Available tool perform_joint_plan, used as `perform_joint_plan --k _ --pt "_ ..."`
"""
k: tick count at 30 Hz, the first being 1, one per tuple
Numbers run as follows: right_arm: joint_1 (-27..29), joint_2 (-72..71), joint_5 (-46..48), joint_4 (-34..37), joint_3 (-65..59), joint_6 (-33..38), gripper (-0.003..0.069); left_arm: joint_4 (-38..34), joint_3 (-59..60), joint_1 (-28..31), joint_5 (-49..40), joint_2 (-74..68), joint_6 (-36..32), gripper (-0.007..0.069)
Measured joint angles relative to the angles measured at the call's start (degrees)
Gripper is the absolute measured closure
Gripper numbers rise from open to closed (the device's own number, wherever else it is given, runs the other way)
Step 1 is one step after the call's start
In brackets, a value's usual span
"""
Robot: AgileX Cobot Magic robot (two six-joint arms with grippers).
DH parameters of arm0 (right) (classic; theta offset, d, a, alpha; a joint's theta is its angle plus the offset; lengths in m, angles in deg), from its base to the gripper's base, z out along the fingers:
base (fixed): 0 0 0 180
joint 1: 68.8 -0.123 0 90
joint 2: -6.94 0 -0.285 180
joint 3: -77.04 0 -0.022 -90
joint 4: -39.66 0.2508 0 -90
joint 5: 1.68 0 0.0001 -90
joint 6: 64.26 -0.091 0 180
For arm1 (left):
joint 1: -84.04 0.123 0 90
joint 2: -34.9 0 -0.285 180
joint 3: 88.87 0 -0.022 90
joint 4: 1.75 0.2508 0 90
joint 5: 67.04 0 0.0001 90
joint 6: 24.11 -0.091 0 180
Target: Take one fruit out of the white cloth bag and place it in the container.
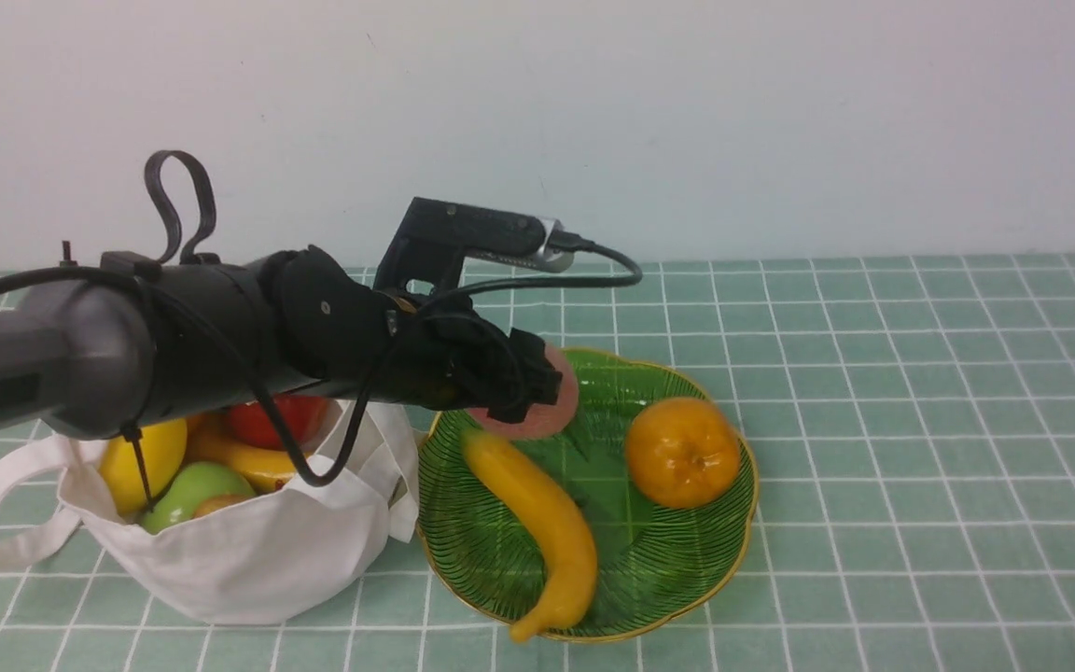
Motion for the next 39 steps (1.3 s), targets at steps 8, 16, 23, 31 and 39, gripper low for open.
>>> perform_joint_plan --k 8,16,23,31,39 --pt "0.0 0.0 0.0 0.0 0.0 0.0 0.0674 1.6 0.0 0.0 -2.2 5.7 -6.9 0.0067" --pt "0.0 0.0 0.0 0.0 0.0 0.0 0.0674 8.8 0.0 0.0 -13.5 22.6 -4.9 0.0510" --pt "0.0 0.0 0.0 0.0 0.0 0.0 0.0674 17.0 0.0 0.0 -23.6 40.5 8.4 0.0632" --pt "0.0 0.0 0.0 0.0 0.0 0.0 0.0674 23.4 0.0 0.0 -33.7 52.5 20.5 0.0632" --pt "0.0 0.0 0.0 0.0 0.0 0.0 0.0674 24.2 0.0 0.0 -40.9 60.3 21.7 0.0632"
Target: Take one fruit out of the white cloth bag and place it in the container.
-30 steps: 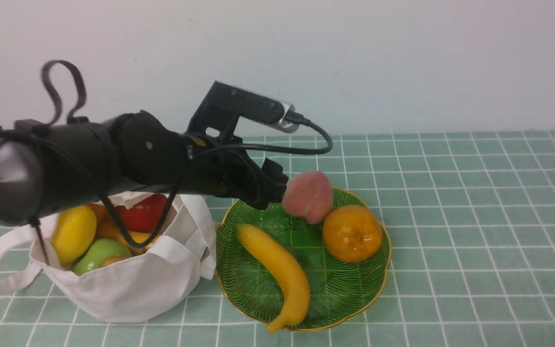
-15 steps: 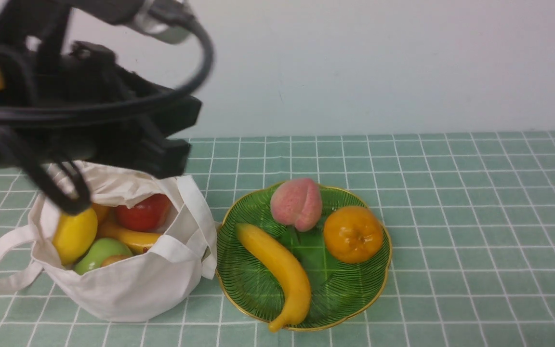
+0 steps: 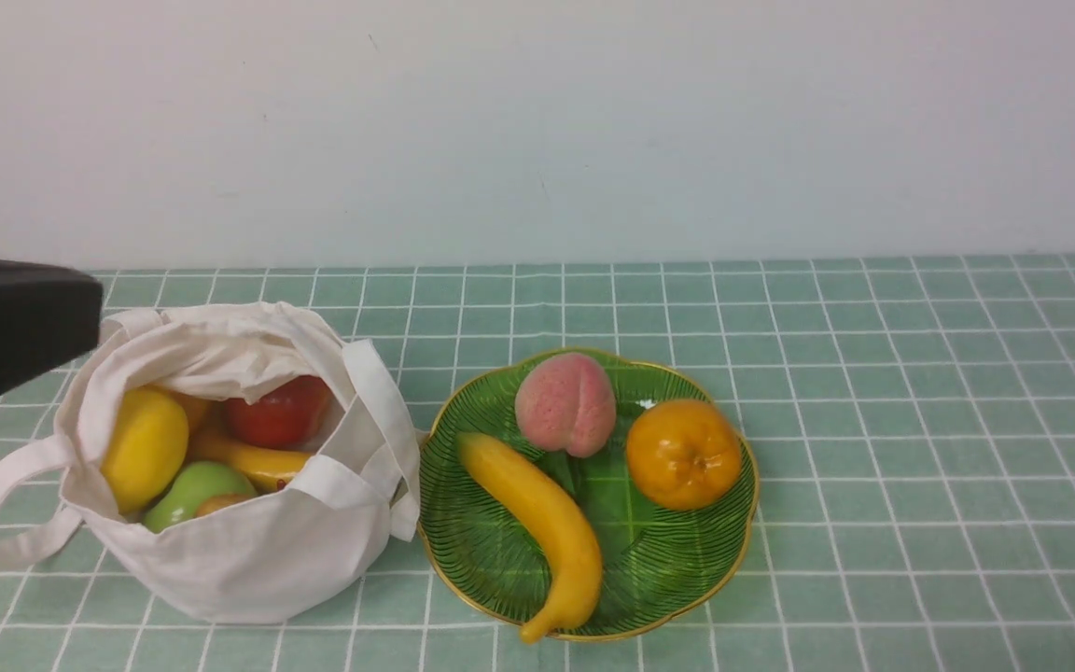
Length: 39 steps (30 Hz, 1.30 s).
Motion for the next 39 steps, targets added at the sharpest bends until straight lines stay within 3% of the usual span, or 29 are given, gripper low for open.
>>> perform_joint_plan --k 6,13,17,21,27,32,39 --pt "0.0 0.0 0.0 0.0 0.0 0.0 0.0674 2.8 0.0 0.0 -0.2 7.3 0.8 0.0632" --pt "0.0 0.0 0.0 0.0 0.0 0.0 0.0674 7.7 3.1 0.1 0.3 18.9 6.8 0.0632" --pt "0.0 0.0 0.0 0.0 0.0 0.0 0.0674 9.4 13.0 2.2 4.7 26.5 7.8 0.0632" --pt "0.0 0.0 0.0 0.0 0.0 0.0 0.0674 9.4 31.9 10.1 15.6 39.1 7.8 0.0632" --pt "0.0 0.0 0.0 0.4 0.0 0.0 0.0674 9.4 52.4 20.6 25.1 40.9 7.8 0.0632" --pt "0.0 0.0 0.0 0.4 0.0 0.0 0.0674 9.4 61.4 24.0 26.4 40.9 8.2 0.0632" --pt "0.0 0.0 0.0 0.1 0.0 0.0 0.0674 9.4 63.5 24.3 29.4 40.9 8.5 0.0632"
